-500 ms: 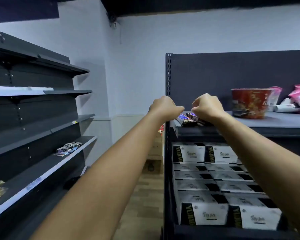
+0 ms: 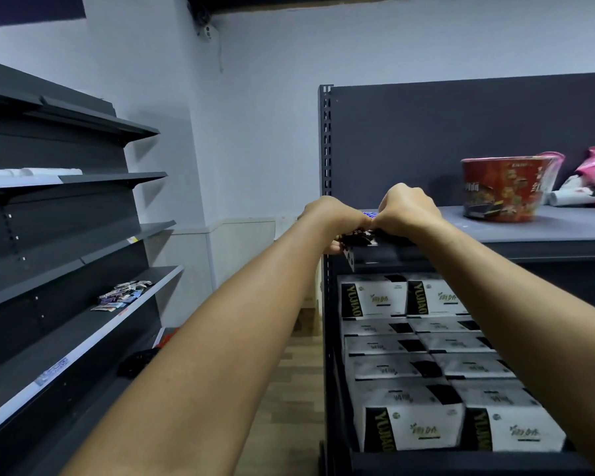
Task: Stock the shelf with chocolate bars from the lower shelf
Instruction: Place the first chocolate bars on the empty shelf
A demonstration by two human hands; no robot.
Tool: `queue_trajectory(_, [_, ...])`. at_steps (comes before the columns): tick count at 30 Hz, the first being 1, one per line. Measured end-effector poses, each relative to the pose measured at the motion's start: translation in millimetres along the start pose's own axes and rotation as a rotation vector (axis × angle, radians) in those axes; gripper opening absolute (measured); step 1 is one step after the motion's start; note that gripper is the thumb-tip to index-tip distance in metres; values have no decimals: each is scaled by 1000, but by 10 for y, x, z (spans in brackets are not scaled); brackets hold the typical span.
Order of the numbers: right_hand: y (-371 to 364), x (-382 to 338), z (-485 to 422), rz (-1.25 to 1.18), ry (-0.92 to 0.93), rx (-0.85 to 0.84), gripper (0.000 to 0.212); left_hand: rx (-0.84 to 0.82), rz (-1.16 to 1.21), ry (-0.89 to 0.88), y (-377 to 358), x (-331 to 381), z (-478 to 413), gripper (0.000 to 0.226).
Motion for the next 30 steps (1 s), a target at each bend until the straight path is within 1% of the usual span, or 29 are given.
queue_trajectory(3, [-81,-157,-10,-43,13,27,25,17,89,-14,130,-61,-37,23])
queue_trajectory(7, [-182,-448,0,-86,74,47,18,169,22,-66,453,-276,-112,24])
queue_trajectory(10, [-299,-725,16,-106,125,77,20,243,-27,-77,749,-525,-164,32])
queue_trajectory(13, [-479,-1038,26,-90,197,112,21,315,-98,-123,1079,-835,-196,32])
queue_trajectory(18, [-962,-1586,32,-91,345,150,25,373,-159,-143,1648,-1455,-259,41])
queue_trajectory(21, [-1306,-1883,53,-120,385,143,27,433,-231,-153,1964,-1827,-324,43])
queue_trajectory(26, [-1855,-2281,76,-185,499,90,34,489,-358,-138,2339,-2368,-478,35])
queue_trajectory(30, [-2172,-2489,30,-199,569,65,37,541,-481,-194,2559,-2662,-667,33])
Point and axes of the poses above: each hand's wrist, its own z-axis away from the middle knuckle, its own y-axis out of the back of the hand, x = y × z, the point moved 3 cm from there along -z, towards the middle knuckle, and after that the axes turned 5 degrees about y, right-handed, at the moved point
